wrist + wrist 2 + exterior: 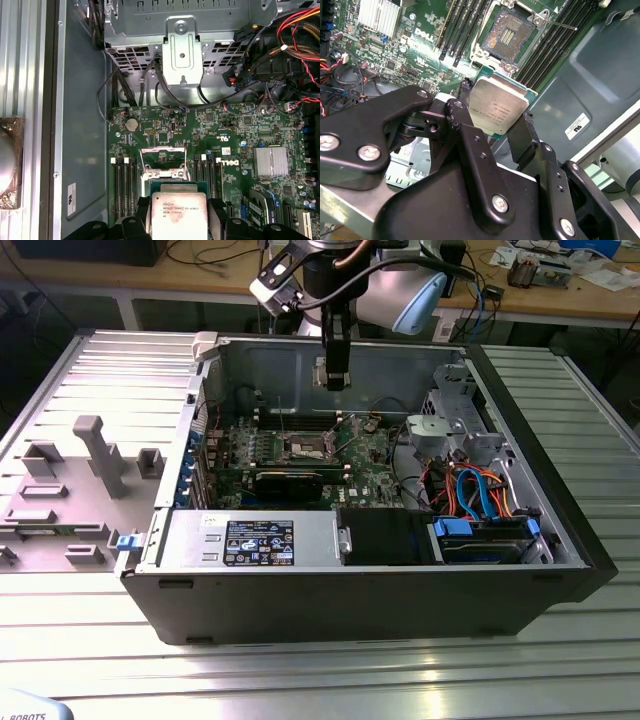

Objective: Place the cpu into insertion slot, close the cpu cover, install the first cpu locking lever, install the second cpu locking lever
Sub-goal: 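Place the cpu into insertion slot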

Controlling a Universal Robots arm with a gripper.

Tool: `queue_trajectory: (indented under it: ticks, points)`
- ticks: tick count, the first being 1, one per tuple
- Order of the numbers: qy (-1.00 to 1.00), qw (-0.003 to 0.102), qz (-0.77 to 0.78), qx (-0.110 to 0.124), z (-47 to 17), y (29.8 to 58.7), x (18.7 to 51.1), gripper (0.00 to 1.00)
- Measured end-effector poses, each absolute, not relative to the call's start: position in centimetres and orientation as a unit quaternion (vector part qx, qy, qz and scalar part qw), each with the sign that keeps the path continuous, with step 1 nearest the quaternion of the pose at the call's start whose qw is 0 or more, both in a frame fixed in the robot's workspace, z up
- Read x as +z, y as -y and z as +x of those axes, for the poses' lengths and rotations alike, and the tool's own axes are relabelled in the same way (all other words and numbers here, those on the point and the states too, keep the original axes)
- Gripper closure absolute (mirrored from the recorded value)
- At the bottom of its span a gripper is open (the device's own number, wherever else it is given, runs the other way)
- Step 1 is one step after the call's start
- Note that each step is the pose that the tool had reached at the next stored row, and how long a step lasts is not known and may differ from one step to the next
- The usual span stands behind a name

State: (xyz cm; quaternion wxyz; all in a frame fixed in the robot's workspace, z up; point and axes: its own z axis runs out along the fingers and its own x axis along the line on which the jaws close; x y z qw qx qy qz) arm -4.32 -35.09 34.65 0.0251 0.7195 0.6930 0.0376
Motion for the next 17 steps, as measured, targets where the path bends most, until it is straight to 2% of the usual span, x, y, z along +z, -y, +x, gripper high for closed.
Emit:
queue_trajectory:
  ticks: [17]
  points:
    - [-0.693, 0.025, 0.719, 0.038, -4.3, 35.1, 33.4, 0.45]
